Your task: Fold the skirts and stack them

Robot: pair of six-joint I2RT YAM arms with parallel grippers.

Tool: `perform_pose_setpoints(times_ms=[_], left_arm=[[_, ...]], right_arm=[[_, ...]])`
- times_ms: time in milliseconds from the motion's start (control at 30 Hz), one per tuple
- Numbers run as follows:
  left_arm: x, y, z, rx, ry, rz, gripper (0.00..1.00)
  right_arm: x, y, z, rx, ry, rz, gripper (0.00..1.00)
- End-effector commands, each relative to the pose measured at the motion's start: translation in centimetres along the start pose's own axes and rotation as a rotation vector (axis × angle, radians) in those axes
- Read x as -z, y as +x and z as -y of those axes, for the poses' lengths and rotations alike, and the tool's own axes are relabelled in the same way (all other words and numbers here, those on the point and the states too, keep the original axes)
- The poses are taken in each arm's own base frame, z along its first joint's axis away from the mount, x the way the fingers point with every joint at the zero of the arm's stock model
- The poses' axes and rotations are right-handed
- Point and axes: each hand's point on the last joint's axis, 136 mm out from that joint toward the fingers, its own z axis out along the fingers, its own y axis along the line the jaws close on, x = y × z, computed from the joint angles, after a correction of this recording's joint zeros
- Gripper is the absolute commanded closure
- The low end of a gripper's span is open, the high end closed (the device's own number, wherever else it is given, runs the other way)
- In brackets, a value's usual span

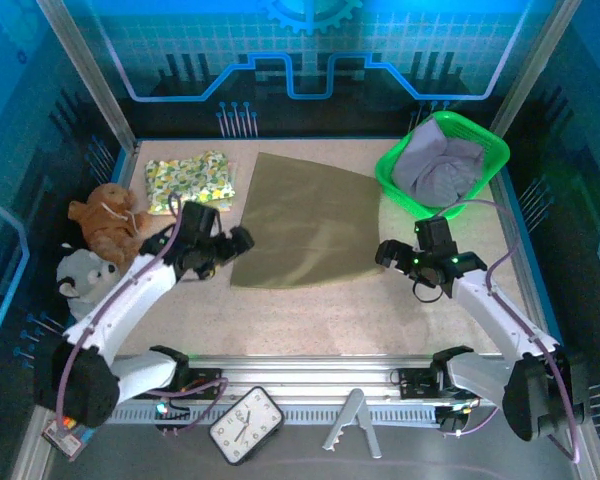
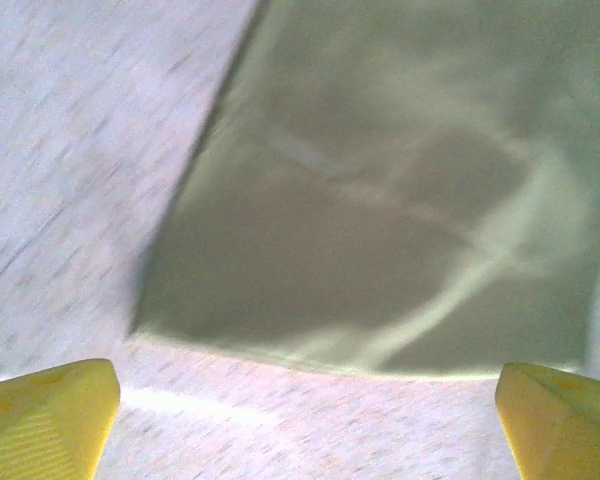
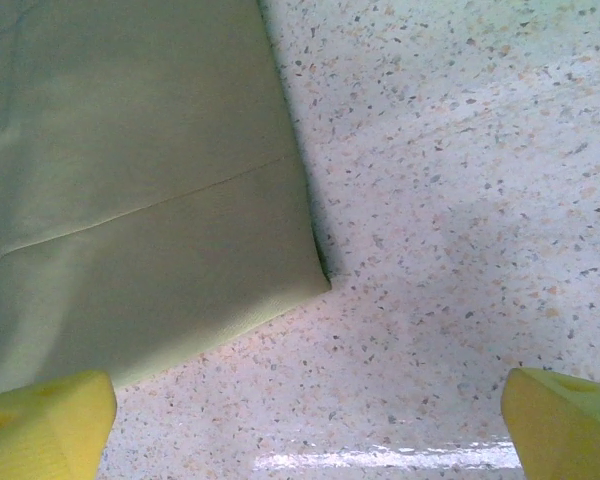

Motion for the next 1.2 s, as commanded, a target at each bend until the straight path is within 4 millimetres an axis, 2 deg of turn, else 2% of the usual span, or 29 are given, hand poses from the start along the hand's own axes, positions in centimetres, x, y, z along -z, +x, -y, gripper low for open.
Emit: perform_pose_setpoints(times_ms=[0,67,133,300,433,600,700,967,1067,1167], left_arm=[[-1.0,3.8,-5.2,0.171,-0.124,-0.079,0.08],[-1.7,4.6,-6.3,0.227,-0.126,-0.075,0.15],[-2.4,4.7,-5.8,0.256,-0.062,-0.068,0.21],[-4.1,3.5,-3.8,0.234,0.001,-0.063,0.4],[-5.3,2.5,-4.2,0.248,-0.053,-0.04,0.46],[-6.6,3.1,-5.6,0.31,-0.12,-0.071,0.46],[-7.2,3.2,-5.3,0.34,-0.099,-0.086,0.46],[-8.4,1.7,-3.7,0.357,-0.023,-0.046,0.48],[-8.9,1.9,-3.7,0.372,-0.037,-0.07,0.49],[-8.5,2.2,-4.5,0.379,-0.086,-0.074,0.49]], right_arm=[[-0.3,-0.7,-0.4,-0.022,-0.012,-0.005,0.0],[-0.5,-1.0,-0.4,-0.051,0.007,-0.012,0.0],[-0.8,-1.3,-1.0,-0.049,-0.01,-0.02,0.0],[-1.1,-1.8,-2.1,-0.031,-0.052,-0.029,0.0],[-1.0,-1.7,-2.4,-0.038,-0.071,-0.023,0.0],[-0.7,-1.6,-2.2,-0.036,-0.072,-0.005,0.0],[-0.5,-1.6,-2.1,-0.034,-0.073,-0.001,0.0],[-1.1,-1.2,-2.1,-0.041,-0.085,-0.009,0.0],[-1.1,-1.2,-2.3,-0.042,-0.089,-0.014,0.0],[-1.1,-1.2,-2.3,-0.038,-0.088,-0.015,0.0]])
